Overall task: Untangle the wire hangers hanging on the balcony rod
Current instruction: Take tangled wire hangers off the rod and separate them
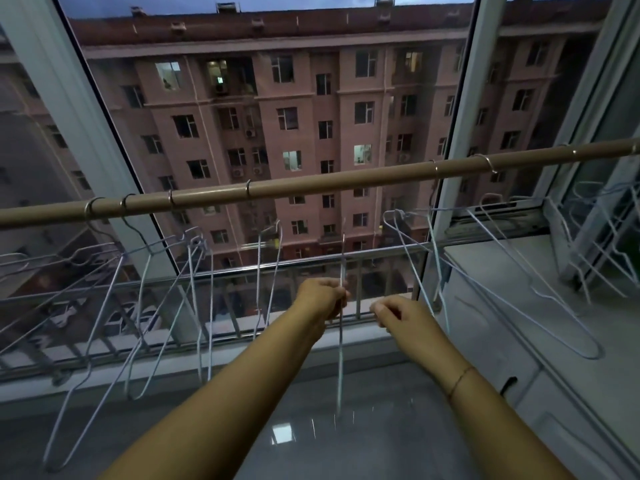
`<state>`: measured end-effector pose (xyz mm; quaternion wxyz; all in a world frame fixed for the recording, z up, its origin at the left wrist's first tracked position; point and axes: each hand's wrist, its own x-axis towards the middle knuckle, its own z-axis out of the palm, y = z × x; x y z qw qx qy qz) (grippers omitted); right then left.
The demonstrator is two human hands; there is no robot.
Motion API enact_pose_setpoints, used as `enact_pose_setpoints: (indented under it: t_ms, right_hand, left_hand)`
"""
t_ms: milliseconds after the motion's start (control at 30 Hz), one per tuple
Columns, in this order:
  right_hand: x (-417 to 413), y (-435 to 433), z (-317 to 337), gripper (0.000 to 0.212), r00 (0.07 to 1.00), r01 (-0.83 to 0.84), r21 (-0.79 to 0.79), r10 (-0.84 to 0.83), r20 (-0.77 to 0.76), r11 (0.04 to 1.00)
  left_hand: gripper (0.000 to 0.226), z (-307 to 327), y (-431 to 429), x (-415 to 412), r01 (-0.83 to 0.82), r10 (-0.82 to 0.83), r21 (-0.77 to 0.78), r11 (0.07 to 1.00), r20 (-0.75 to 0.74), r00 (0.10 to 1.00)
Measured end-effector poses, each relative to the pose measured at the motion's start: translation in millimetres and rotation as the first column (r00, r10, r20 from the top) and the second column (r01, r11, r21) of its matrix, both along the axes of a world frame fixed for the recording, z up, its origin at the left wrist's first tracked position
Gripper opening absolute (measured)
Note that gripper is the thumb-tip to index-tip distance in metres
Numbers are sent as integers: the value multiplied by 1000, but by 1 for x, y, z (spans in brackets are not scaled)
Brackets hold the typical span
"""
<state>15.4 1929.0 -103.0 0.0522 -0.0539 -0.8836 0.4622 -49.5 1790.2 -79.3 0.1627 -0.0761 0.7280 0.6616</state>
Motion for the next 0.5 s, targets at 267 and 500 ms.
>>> enact_pose_setpoints:
  t_ms: [267, 500]
  right_hand:
    - [-22, 10, -27, 37, 998, 15, 181, -4, -61, 983]
    - [-19, 27, -48, 31, 997, -41, 472, 8, 73, 881]
  left_hand:
    - [29, -34, -25, 9, 122, -131, -235, 964, -22, 991]
    - [26, -48, -32, 9, 168, -208, -352, 921, -79, 975]
